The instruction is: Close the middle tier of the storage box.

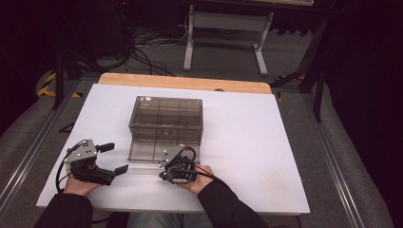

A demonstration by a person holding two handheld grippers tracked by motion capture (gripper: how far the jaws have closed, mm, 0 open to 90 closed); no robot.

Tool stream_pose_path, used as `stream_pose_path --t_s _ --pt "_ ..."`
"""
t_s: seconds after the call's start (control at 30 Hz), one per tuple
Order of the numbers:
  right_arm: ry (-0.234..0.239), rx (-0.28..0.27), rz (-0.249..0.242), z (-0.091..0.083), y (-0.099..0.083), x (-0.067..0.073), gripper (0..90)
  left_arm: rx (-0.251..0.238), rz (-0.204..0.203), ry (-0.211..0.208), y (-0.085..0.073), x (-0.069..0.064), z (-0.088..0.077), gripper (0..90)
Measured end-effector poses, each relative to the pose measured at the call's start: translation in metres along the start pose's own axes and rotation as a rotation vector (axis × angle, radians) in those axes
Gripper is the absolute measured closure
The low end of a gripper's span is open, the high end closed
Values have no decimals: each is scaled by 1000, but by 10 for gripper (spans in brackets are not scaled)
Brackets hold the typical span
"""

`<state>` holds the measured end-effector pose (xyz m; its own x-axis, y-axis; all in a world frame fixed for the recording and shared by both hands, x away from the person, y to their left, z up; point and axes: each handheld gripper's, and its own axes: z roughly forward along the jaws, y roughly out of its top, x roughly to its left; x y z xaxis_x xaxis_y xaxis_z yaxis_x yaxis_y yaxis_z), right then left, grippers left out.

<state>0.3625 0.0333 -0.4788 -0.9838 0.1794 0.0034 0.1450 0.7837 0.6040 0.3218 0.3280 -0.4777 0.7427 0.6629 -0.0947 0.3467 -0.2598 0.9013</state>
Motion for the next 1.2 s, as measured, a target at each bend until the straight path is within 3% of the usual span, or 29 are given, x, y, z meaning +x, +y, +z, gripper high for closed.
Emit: stream_pose_path --t_s 0.47,0.6,0.73,0.9,1.2 --pt "-134 -21 10 2 0 1 900 1 -7 -4 0 0 1 25" --pt "-127 -25 14 1 0 -1 900 2 24 9 0 2 0 25" --pt "-131 -25 11 1 0 0 900 0 -7 -3 0 0 1 25" --pt "-132 -32 11 1 1 0 900 1 6 1 0 1 0 25" --pt "-143 -46 20 -2 1 -3 900 1 -8 -5 0 0 1 25"
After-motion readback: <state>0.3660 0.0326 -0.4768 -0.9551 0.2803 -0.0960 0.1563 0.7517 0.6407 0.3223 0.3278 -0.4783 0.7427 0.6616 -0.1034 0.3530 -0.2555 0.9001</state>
